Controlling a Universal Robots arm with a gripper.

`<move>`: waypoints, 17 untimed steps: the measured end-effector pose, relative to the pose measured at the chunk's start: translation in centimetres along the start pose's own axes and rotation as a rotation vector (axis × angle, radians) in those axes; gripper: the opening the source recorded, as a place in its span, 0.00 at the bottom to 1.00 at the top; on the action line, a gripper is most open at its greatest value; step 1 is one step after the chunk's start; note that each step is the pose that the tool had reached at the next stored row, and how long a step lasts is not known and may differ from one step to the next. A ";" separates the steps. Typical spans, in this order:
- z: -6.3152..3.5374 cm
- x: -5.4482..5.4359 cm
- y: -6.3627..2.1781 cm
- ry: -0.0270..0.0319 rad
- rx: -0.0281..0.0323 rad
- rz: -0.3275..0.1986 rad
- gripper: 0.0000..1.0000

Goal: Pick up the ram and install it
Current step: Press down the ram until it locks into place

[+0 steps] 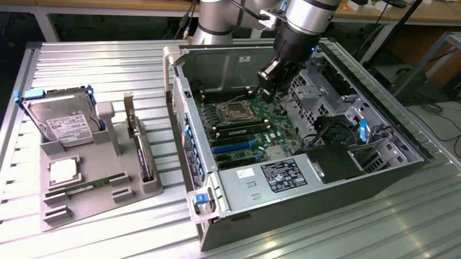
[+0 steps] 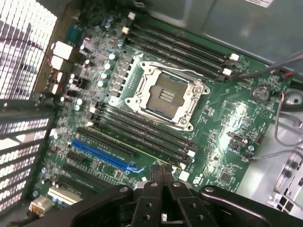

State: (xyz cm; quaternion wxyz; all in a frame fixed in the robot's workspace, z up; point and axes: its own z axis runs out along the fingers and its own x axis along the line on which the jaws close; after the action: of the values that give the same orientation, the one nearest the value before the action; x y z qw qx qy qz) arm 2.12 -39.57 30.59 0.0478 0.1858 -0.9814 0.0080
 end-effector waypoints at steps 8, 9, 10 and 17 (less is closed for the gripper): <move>0.00 0.0 0.00 -0.0004 -0.0169 0.174 0.11; 0.00 0.0 0.00 -0.0005 -0.0200 0.206 0.11; 0.00 0.0 0.00 -0.0005 -0.0229 0.235 0.11; 0.01 0.0 0.01 -0.0009 -0.0383 0.392 0.11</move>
State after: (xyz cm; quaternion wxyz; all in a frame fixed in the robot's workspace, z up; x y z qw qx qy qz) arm 2.13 -39.56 30.58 0.0484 -0.0100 -0.9988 -0.0016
